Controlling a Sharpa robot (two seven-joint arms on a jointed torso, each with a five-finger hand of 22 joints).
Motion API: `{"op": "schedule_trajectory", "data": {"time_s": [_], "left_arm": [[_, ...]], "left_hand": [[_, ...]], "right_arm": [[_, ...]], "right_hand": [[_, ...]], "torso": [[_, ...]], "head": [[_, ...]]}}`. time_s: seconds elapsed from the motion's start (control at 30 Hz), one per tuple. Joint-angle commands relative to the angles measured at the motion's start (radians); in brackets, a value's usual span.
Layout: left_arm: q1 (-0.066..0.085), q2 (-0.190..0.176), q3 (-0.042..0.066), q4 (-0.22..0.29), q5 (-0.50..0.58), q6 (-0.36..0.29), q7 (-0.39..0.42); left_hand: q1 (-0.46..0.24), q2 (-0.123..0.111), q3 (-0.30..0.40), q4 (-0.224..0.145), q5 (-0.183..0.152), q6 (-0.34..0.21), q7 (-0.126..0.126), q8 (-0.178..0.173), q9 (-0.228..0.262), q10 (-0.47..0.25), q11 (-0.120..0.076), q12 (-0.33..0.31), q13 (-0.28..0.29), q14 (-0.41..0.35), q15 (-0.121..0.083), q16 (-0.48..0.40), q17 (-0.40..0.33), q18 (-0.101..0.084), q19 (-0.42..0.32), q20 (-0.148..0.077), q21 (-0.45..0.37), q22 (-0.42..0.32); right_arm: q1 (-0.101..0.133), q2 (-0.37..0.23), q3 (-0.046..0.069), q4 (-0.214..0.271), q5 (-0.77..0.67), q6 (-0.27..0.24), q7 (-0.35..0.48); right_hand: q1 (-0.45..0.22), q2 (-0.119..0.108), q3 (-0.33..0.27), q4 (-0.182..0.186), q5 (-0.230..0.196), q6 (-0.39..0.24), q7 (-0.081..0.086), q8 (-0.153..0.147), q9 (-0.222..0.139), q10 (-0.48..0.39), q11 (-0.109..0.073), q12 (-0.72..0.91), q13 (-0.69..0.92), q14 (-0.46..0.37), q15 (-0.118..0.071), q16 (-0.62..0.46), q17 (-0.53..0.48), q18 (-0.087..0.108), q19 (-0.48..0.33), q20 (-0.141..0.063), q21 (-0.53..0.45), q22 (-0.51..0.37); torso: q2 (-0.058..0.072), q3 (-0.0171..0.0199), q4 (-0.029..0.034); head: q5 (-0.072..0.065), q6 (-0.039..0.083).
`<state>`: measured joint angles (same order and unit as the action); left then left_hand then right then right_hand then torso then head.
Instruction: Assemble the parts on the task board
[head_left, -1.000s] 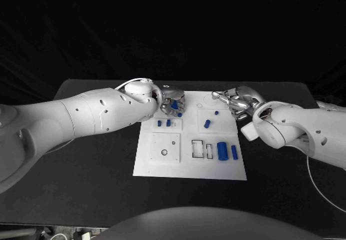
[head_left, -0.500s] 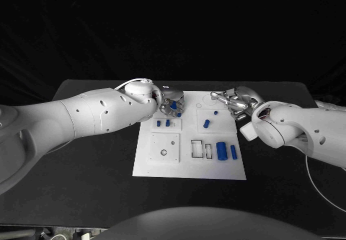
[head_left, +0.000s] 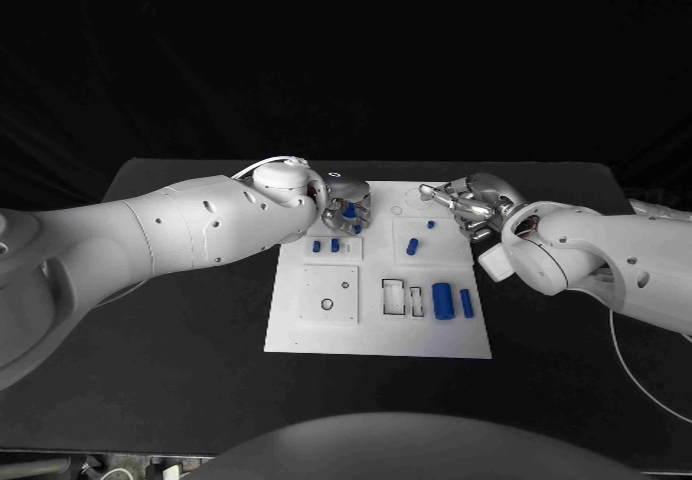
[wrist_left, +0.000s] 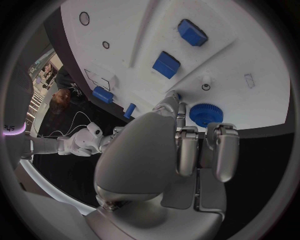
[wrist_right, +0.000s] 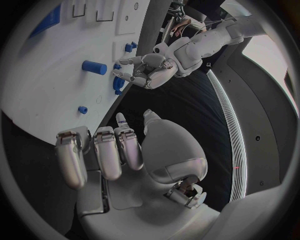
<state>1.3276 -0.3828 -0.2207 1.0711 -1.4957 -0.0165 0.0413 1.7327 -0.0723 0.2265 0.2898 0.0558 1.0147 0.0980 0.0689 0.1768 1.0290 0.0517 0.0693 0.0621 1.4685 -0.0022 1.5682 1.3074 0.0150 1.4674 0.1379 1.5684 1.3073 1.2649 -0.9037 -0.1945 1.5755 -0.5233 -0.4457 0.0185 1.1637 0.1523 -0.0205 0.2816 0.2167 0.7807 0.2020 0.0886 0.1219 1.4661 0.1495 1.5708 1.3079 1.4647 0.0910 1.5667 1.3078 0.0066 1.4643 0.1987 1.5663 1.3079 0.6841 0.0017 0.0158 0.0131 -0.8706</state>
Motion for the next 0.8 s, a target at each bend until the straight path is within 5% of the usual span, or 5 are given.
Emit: {"op": "schedule_trajectory", "data": {"time_s": [0.03, 0.8], "left_arm": [[-0.001, 0.004, 0.000, -0.002, -0.005, 0.032, 0.006], [-0.004, 0.008, 0.000, -0.008, -0.010, 0.058, -0.003]], "left_hand": [[-0.008, 0.000, 0.008, 0.000, -0.005, -0.005, -0.005, -0.003, -0.001, 0.004, -0.002, 0.002, 0.000, 0.102, -0.005, 0.003, 0.263, -0.015, 0.103, -0.003, 0.002, 0.263], [-0.001, 0.003, 0.030, -0.001, -0.005, -0.001, 0.001, -0.001, -0.010, 0.016, 0.004, 0.005, 0.000, 0.102, 0.005, 0.003, 0.263, -0.015, 0.103, -0.003, 0.002, 0.263]], "right_arm": [[-0.001, 0.000, 0.000, 0.002, 0.015, 0.023, -0.006], [-0.001, 0.003, 0.000, -0.001, 0.030, 0.026, -0.008]], "right_hand": [[0.003, 0.005, -0.004, 0.000, 0.005, 0.000, 0.022, 0.004, 0.000, 0.105, 0.005, 0.000, 0.263, 0.106, 0.004, 0.004, 0.263, -0.007, 0.106, 0.007, 0.004, 0.263], [0.003, 0.005, -0.004, 0.001, 0.005, 0.000, 0.022, 0.004, 0.000, 0.105, 0.005, 0.000, 0.263, 0.106, 0.004, 0.004, 0.263, -0.007, 0.106, 0.007, 0.004, 0.263]], "torso": [[0.000, -0.0001, 0.0002], [0.000, -0.0004, 0.0008]], "head": [[0.000, -0.002], [-0.001, 0.001]]}}
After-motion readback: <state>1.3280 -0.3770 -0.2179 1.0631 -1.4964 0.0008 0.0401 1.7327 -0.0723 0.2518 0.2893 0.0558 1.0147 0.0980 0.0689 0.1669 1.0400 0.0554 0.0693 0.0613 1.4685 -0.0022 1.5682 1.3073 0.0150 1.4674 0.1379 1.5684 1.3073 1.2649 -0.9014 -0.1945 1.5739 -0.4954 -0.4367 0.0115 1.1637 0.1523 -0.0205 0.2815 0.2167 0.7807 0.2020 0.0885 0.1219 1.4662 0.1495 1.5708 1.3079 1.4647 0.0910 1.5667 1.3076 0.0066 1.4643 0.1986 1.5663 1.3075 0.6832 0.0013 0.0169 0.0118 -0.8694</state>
